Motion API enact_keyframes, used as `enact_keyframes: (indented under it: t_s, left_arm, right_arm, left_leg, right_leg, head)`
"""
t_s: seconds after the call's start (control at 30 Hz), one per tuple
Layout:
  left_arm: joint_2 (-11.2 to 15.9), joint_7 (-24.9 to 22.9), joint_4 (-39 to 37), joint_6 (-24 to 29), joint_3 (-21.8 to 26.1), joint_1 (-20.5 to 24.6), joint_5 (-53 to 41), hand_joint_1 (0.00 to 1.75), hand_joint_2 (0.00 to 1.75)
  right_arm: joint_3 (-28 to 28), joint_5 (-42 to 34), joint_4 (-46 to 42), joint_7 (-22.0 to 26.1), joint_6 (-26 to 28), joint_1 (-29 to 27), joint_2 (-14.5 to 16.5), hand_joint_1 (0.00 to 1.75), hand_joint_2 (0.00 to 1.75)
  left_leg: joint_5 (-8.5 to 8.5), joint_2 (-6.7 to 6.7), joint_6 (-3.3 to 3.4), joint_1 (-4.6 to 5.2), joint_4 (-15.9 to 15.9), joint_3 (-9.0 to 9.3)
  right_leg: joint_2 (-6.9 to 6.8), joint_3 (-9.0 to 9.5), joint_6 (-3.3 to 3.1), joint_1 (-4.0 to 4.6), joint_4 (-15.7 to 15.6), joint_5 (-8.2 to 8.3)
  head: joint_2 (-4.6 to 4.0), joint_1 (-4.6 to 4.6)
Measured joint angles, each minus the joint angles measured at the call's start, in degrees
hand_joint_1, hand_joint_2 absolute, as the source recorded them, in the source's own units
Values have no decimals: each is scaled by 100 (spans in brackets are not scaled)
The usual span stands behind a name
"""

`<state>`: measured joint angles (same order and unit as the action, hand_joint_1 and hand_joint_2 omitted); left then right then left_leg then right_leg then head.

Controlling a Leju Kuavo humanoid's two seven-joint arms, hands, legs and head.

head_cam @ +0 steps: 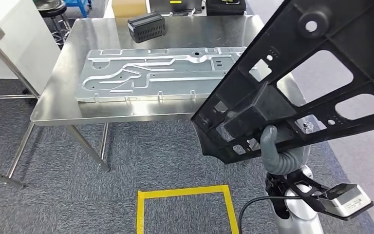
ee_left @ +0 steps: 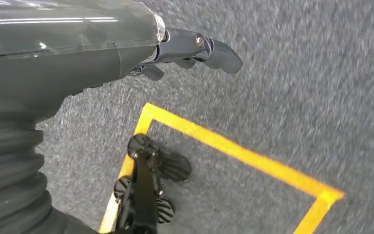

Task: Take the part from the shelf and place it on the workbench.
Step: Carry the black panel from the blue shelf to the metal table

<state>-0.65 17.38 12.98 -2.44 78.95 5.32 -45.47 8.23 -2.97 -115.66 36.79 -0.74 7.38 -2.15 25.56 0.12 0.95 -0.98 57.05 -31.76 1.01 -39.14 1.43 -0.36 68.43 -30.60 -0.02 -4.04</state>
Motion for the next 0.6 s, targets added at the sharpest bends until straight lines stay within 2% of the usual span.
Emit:
enact_keyframes:
  t_s: [0.03,0.07,0.1,0.2,0.27,0.3,0.33,0.4,0.47,0.53,0.6]
  left_arm:
    - [-1,0,0,-9,0,-10,-3,0,175]
    - [-1,0,0,-18,0,-16,-5,0,175]
    - [-1,0,0,-22,0,-16,-6,0,175]
    - [-1,0,0,-32,0,-16,-6,0,175]
    - [-1,0,0,-57,0,-13,-5,0,175]
    - [-1,1,0,-74,0,-10,-3,0,175]
    - [1,3,0,-91,0,-7,-1,0,175]
    - [3,10,0,-104,0,-2,2,0,175]
    - [4,15,0,-107,0,2,0,0,175]
    - [4,17,0,-109,0,-2,-1,0,175]
    - [5,17,0,-110,0,-16,-2,0,175]
  right_arm:
    - [4,32,14,1,11,-2,-1,175,175]
    - [8,61,29,2,23,-6,-2,175,175]
    - [9,82,41,2,31,-8,-3,175,175]
    - [12,99,53,2,41,-8,-5,175,175]
    - [14,112,57,2,55,-7,-13,175,175]
    - [16,123,59,3,63,-4,-18,175,175]
    - [23,135,59,8,71,-2,-22,175,175]
    - [35,154,57,18,75,1,-28,175,175]
    - [43,161,55,21,77,6,-34,175,175]
    - [46,164,55,21,77,18,-37,175,175]
    - [46,164,59,21,77,24,-37,175,175]
  left_leg:
    - [3,39,-1,3,3,-3]
    - [7,69,-3,5,6,-6]
    - [10,92,-6,5,8,-7]
    - [12,110,-10,5,9,-5]
    - [21,124,-20,5,10,3]
    - [33,133,-35,5,12,16]
    - [51,144,-74,14,12,30]
    - [81,165,-172,31,3,58]
    - [153,144,-254,26,92,40]
    - [431,83,-298,13,614,-196]
    - [764,49,-323,13,1429,-625]
  right_leg:
    - [-43,-184,18,-18,361,-131]
    - [-62,-307,32,-33,594,-183]
    - [-70,-368,40,-43,704,-184]
    - [-77,-358,45,-51,674,-114]
    - [-89,-179,40,-54,329,85]
    - [-116,43,27,-53,-90,259]
    - [-137,260,-4,-36,-510,408]
    - [-156,532,-87,0,-1046,534]
    - [-129,566,-172,-3,-1090,524]
    - [-114,611,-240,-14,-1118,520]
    - [-90,629,-281,6,-1115,494]
  head:
    - [0,0]
    - [0,-1]
    - [0,-1]
    - [0,-1]
    - [0,-1]
    - [0,-1]
    - [0,-1]
    - [0,-1]
    - [0,-1]
    - [0,-1]
    - [0,-1]
